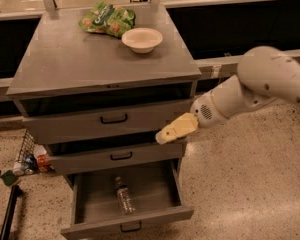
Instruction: Pick water bottle from bottom drawer and place on counter
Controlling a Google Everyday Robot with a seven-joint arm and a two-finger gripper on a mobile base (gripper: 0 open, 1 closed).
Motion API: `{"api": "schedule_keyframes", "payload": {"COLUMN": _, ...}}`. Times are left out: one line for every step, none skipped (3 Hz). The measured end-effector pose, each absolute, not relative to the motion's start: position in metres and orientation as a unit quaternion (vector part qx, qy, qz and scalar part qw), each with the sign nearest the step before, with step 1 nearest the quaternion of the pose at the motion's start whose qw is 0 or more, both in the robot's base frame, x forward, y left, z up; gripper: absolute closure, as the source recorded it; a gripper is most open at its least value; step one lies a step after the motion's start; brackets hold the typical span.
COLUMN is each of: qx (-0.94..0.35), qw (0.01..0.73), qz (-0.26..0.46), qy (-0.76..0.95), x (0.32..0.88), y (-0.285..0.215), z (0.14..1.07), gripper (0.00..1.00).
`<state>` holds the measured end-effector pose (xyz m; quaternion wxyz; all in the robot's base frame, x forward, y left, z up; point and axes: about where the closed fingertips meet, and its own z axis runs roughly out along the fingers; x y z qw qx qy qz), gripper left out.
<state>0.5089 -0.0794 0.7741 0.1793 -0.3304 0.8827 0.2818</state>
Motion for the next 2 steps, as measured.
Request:
{"api": "schedule_keyframes", "payload": {"qx": -0.263, "qw": 0.149, "qz": 0.311, "qy": 0.901, "x": 0.517, "y": -0.047, "z": 0.704, "gripper": 0.0}}
{"api": "schedule_keyframes", "payload": {"qx": -0.22, "qw": 0.108, "qz": 0.316, "qy": 0.917, "x": 0.52, "y": -0.021, "z": 0.634, "gripper": 0.0}}
